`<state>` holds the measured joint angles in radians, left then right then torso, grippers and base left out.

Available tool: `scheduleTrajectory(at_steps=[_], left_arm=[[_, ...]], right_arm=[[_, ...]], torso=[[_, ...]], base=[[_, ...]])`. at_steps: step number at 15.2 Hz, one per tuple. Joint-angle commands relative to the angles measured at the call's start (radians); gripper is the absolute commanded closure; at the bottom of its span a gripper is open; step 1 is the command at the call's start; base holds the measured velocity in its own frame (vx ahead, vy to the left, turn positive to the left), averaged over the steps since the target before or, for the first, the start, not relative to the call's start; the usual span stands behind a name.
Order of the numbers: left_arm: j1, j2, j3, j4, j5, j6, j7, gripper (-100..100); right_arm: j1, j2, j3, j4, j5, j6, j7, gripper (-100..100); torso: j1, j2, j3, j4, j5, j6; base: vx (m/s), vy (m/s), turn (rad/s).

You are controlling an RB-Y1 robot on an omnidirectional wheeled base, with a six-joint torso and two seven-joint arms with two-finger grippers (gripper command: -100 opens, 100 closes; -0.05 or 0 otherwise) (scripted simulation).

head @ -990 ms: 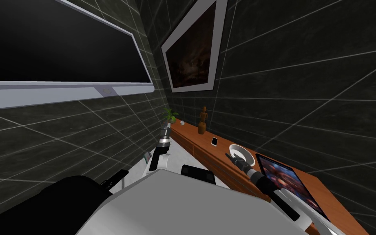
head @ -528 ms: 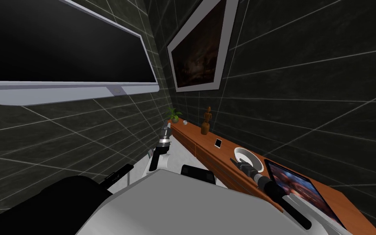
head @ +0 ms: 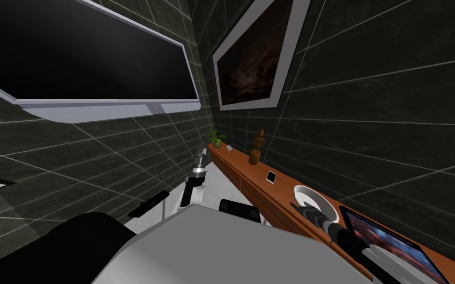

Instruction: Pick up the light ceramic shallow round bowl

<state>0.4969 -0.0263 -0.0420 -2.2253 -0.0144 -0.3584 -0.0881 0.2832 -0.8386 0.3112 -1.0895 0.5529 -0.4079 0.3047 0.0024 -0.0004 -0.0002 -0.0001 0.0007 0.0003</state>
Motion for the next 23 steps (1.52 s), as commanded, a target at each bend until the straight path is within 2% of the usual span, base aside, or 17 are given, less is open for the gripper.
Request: scheduleTrajectory(at_steps=[1, 6, 9, 11, 12, 13, 15, 17, 18, 19, 20, 23], left_arm=[[0.0, 0.0, 0.0, 0.0, 0.0, 0.0, 0.0, 0], [0.0, 0.0, 0.0, 0.0, 0.0, 0.0, 0.0, 0], [0.0, 0.0, 0.0, 0.0, 0.0, 0.0, 0.0, 0], [0.0, 0.0, 0.0, 0.0, 0.0, 0.0, 0.0, 0], [0.0, 0.0, 0.0, 0.0, 0.0, 0.0, 0.0, 0], [0.0, 0.0, 0.0, 0.0, 0.0, 0.0, 0.0, 0], [0.0, 0.0, 0.0, 0.0, 0.0, 0.0, 0.0, 0], [0.0, 0.0, 0.0, 0.0, 0.0, 0.0, 0.0, 0], [0.0, 0.0, 0.0, 0.0, 0.0, 0.0, 0.0, 0], [0.0, 0.0, 0.0, 0.0, 0.0, 0.0, 0.0, 0], [0.0, 0.0, 0.0, 0.0, 0.0, 0.0, 0.0, 0], [0.0, 0.0, 0.0, 0.0, 0.0, 0.0, 0.0, 0]], right_arm=[[0.001, -0.019, 0.013, 0.05, 0.026, 0.009, 0.022, -100], [-0.009, -0.052, 0.044, 0.165, 0.068, 0.024, 0.046, -100], [-0.018, -0.083, 0.092, 0.281, 0.126, 0.043, 0.077, -100], [-0.018, -0.083, 0.092, 0.299, 0.126, 0.043, 0.077, -100], [-0.019, -0.089, 0.108, 0.335, 0.144, 0.048, 0.086, -100], [-0.019, -0.089, 0.108, 0.32, 0.144, 0.048, 0.086, -100], [-0.019, -0.089, 0.108, 0.339, 0.144, 0.048, 0.086, -100], [-0.021, -0.097, 0.138, 0.408, 0.174, 0.056, 0.102, -100], [-0.021, -0.097, 0.138, 0.408, 0.174, 0.056, 0.102, -100], [-0.021, -0.099, 0.152, 0.438, 0.188, 0.059, 0.109, -100], [-0.021, -0.099, 0.152, 0.438, 0.188, 0.059, 0.109, -100], [-0.021, -0.101, 0.175, 0.486, 0.209, 0.063, 0.12, -100]], torso=[[0.0, 0.0, 0.0, 0.0, 0.0, 0.0], [0.001, -0.001, 0.0, 0.0, 0.0, -0.001], [0.002, -0.002, -0.001, 0.0, 0.0, -0.001], [0.003, -0.002, -0.001, 0.0, 0.001, 0.0], [0.002, -0.001, -0.001, 0.0, 0.0, 0.0], [0.001, -0.001, 0.0, 0.0, 0.001, 0.0], [0.0, 0.0, 0.0, 0.0, 0.0, 0.0], [-0.001, 0.001, 0.001, 0.0, 0.0, 0.0], [0.0, 0.0, 0.0, 0.0, 0.0, -0.001], [0.001, 0.0, 0.0, 0.0, 0.0, -0.001], [0.001, 0.0, 0.0, 0.0, 0.0, 0.0], [0.0, 0.0, 0.0, 0.0, 0.0, 0.0]], base=[[0.021, 0.041, 0.195], [0.029, 0.045, 0.198], [0.049, 0.066, 0.289], [0.051, 0.055, 0.14], [0.037, 0.04, 0.086], [0.03, 0.031, 0.107], [0.014, 0.011, 0.028], [0.026, 0.029, 0.149], [0.039, 0.048, 0.192], [0.04, 0.043, 0.182], [0.046, 0.032, 0.114], [0.038, 0.027, 0.097]])
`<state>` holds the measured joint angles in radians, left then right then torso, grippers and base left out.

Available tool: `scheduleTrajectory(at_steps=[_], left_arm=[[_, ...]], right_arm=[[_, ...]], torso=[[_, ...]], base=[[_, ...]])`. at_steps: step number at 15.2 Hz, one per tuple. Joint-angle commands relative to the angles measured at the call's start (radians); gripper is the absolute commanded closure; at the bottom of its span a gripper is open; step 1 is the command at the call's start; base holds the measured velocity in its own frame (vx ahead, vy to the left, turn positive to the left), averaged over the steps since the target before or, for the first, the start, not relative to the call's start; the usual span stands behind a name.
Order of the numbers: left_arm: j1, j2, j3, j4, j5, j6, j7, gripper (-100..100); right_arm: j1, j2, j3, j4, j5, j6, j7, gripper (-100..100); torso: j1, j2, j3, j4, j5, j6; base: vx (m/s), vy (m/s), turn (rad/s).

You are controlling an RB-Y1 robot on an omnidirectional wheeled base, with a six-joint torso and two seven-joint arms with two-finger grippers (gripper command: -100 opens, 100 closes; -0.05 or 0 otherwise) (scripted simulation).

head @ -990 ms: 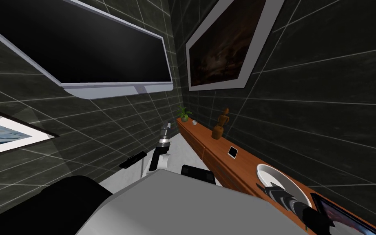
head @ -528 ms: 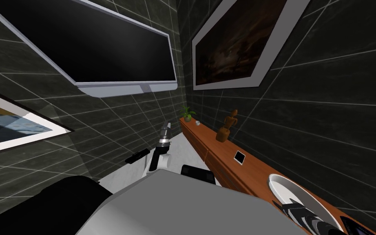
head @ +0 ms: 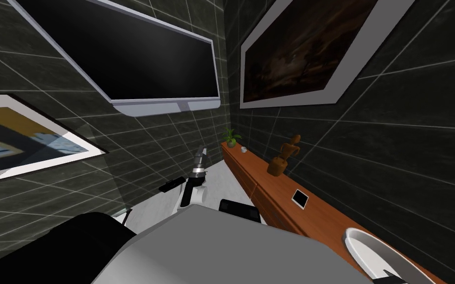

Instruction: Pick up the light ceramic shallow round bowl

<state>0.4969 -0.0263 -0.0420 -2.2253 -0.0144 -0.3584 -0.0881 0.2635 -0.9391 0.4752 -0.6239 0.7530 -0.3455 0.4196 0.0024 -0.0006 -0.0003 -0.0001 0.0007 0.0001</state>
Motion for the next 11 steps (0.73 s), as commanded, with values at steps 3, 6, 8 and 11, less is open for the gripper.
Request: scheduleTrajectory(at_steps=[3, 6, 8, 11], left_arm=[[0.0, 0.0, 0.0, 0.0, 0.0, 0.0, 0.0, 0], [0.0, 0.0, 0.0, 0.0, 0.0, 0.0, 0.0, 0], [0.0, 0.0, 0.0, 0.0, 0.0, 0.0, 0.0, 0], [0.0, 0.0, 0.0, 0.0, 0.0, 0.0, 0.0, 0]], right_arm=[[-0.004, 0.002, 0.011, 0.044, 0.013, -0.005, 0.014, -100], [-0.014, 0.054, 0.014, 0.064, 0.014, 0.031, 0.031, -100], [-0.018, 0.056, 0.01, 0.074, 0.014, 0.022, 0.037, -100], [-0.02, 0.06, 0.01, 0.077, 0.014, 0.025, 0.04, 100]], torso=[[0.0, 0.0, 0.0, 0.0, 0.0, 0.0], [-0.005, 0.002, 0.001, 0.0, -0.001, 0.0], [-0.009, 0.003, 0.002, 0.001, -0.002, 0.0], [-0.004, 0.003, 0.002, 0.001, -0.001, 0.0]], base=[[0.037, 0.028, 0.108], [0.004, -0.065, 0.065], [-0.007, -0.09, 0.049], [0.0, -0.012, 0.002]])
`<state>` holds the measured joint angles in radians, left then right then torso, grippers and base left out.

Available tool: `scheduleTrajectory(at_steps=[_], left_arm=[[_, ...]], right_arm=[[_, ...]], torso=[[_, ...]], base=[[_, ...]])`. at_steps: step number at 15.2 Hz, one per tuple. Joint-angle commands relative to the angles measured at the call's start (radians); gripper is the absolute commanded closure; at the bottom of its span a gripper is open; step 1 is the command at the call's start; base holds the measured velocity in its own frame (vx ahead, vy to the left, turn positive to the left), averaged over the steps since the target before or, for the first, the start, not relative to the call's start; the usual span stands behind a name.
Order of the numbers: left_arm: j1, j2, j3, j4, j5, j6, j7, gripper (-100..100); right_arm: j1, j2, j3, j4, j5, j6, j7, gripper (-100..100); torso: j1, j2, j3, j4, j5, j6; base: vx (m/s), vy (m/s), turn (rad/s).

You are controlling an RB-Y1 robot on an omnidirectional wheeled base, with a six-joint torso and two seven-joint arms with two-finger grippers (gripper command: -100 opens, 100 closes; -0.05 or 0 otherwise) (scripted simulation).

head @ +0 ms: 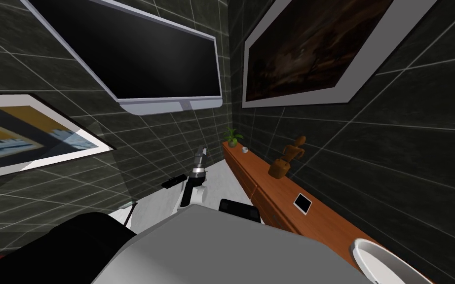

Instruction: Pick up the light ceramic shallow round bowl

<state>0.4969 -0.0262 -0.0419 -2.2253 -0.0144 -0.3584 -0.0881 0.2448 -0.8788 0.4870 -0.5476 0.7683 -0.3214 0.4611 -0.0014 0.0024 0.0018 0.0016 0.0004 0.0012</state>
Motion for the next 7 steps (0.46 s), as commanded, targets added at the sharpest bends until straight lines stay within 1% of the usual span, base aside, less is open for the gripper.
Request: scheduleTrajectory(at_steps=[1, 2, 3, 5, 6, 7], left_arm=[[0.0, 0.0, 0.0, 0.0, 0.0, 0.0, 0.0, 0], [0.0, 0.0, 0.0, 0.0, 0.0, 0.0, 0.0, 0], [0.0, 0.0, 0.0, 0.0, 0.0, 0.0, 0.0, 0], [0.0, 0.0, 0.0, 0.0, 0.0, 0.0, 0.0, 0], [0.0, 0.0, 0.0, 0.0, 0.0, 0.0, 0.0, 0], [0.0, 0.0, 0.0, 0.0, 0.0, 0.0, 0.0, 0]], right_arm=[[0.0, 0.0, 0.0, 0.0, 0.0, 0.0, 0.0, 100], [0.0, -0.001, 0.001, 0.0, 0.001, 0.0, 0.002, 100], [0.009, -0.029, 0.001, -0.018, -0.001, -0.01, -0.016, 100], [0.014, -0.051, 0.0, -0.025, -0.001, -0.026, -0.021, 100], [0.016, -0.058, -0.001, -0.027, -0.001, -0.031, -0.023, 100], [0.021, -0.051, 0.003, -0.039, -0.001, -0.012, -0.029, 100]], torso=[[0.0, 0.0, 0.0, 0.0, 0.0, 0.0], [0.001, 0.0, 0.0, 0.0, 0.0, 0.001], [0.001, 0.001, 0.0, 0.0, 0.0, 0.001], [0.006, 0.002, 0.001, 0.0, 0.002, 0.003], [0.008, 0.002, 0.001, 0.0, 0.003, 0.002], [0.009, 0.002, 0.001, 0.0, 0.003, 0.002]], base=[[-0.001, -0.005, 0.022], [0.0, 0.0, 0.0], [0.005, 0.041, -0.06], [-0.002, 0.082, -0.121], [-0.007, 0.088, -0.045], [-0.005, 0.052, -0.021]])
